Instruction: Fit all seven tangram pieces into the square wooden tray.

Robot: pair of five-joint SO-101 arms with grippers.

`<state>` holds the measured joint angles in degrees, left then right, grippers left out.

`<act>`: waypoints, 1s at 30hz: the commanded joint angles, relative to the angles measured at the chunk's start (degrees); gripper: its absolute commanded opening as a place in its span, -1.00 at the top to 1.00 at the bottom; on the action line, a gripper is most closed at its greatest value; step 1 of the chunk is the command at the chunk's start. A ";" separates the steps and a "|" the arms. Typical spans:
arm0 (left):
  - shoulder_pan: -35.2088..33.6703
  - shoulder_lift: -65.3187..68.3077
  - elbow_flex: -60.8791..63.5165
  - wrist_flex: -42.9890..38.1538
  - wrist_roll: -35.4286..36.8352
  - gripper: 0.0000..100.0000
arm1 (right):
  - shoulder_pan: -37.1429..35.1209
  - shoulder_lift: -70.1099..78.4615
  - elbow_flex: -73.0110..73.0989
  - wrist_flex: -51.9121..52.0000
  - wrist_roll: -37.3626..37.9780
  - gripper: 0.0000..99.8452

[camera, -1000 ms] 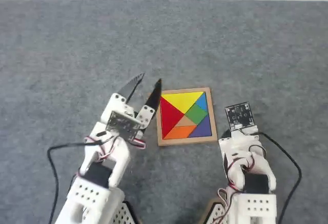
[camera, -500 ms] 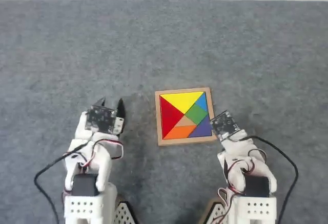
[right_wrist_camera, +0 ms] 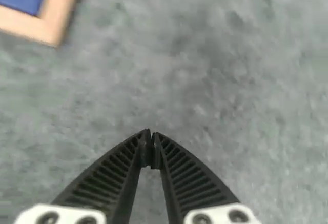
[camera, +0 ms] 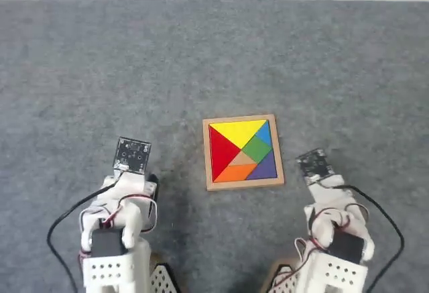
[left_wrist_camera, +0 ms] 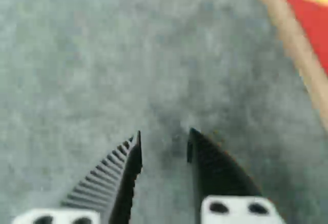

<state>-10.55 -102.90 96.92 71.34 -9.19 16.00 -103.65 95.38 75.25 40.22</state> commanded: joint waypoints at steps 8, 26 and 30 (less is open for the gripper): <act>-0.35 -1.23 -0.48 0.97 0.62 0.71 | 2.59 1.54 1.23 -0.75 -15.21 0.98; -0.35 -1.23 -0.48 0.97 0.62 0.71 | -3.56 1.54 1.14 -3.21 -29.54 0.98; -0.35 -1.23 -0.48 0.97 0.62 0.71 | -3.56 1.54 1.14 -3.12 -29.54 0.98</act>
<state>-10.55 -102.90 96.92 72.04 -9.19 13.10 -102.68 95.47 73.49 11.47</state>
